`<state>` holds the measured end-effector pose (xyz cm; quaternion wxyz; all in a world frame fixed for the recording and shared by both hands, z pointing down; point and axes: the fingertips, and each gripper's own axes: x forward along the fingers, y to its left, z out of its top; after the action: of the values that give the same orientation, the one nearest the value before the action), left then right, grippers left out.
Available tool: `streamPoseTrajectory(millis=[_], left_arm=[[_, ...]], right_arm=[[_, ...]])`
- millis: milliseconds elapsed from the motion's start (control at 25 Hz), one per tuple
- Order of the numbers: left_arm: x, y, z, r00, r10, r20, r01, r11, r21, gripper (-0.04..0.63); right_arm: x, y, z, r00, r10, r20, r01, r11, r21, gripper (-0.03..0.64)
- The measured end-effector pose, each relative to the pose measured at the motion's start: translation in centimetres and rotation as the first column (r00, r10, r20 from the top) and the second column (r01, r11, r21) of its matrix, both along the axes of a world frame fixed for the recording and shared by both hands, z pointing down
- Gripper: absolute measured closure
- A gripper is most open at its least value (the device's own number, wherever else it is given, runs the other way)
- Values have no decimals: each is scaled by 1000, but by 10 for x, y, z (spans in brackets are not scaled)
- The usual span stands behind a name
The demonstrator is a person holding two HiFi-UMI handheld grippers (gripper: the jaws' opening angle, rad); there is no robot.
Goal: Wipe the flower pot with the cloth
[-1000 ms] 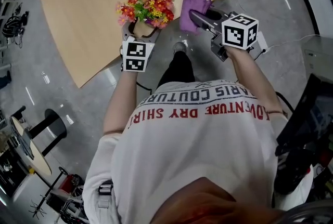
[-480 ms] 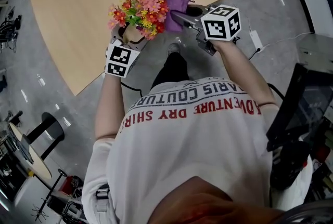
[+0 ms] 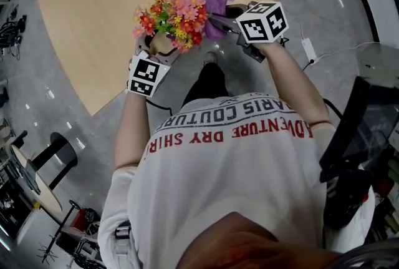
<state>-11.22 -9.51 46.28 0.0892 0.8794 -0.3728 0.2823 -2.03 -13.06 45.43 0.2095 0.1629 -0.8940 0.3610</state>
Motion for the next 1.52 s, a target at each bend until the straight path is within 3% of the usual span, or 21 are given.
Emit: streamPoseTrajectory(millis=[160, 360, 440, 600, 760, 920, 1080, 1200, 1360, 1520], left_arm=[[0, -1, -1, 1000, 10, 2, -10, 1000, -5, 218], [-1, 0, -2, 1000, 18, 4, -18, 1000, 0, 218], [-1, 0, -3, 1000, 8, 3, -8, 1000, 8, 218], [-12, 1, 3, 996, -85, -19, 85, 996, 12, 218], [-29, 21, -2, 972, -212, -97, 213, 977, 4, 218], [-10, 109, -68, 932, -263, -249, 265, 964, -28, 221], [19, 208, -131, 901, -260, -346, 278, 960, 2, 469], [55, 265, -164, 890, -204, -407, 236, 971, 29, 592], [93, 326, -227, 905, -84, -417, 119, 991, 57, 593], [96, 391, -255, 902, -54, -429, 96, 992, 77, 593]], right_arm=[[2, -2, 21, 985, -27, -170, 30, 999, 17, 572], [1, -2, 26, 976, -35, -213, 35, 999, -3, 572], [4, -4, 23, 979, -18, -205, 19, 1000, 1, 571], [27, -14, 4, 986, 111, -121, -101, 991, 83, 571], [56, 2, -29, 990, 138, -33, -129, 973, 190, 571], [69, 100, -105, 998, 26, 58, -42, 959, 281, 571], [60, 206, -149, 988, -126, 88, 88, 934, 347, 571], [63, 271, -161, 977, -187, 99, 137, 917, 375, 571], [65, 353, -189, 969, -237, 64, 189, 888, 419, 571], [57, 430, -210, 966, -229, 117, 166, 904, 393, 571]])
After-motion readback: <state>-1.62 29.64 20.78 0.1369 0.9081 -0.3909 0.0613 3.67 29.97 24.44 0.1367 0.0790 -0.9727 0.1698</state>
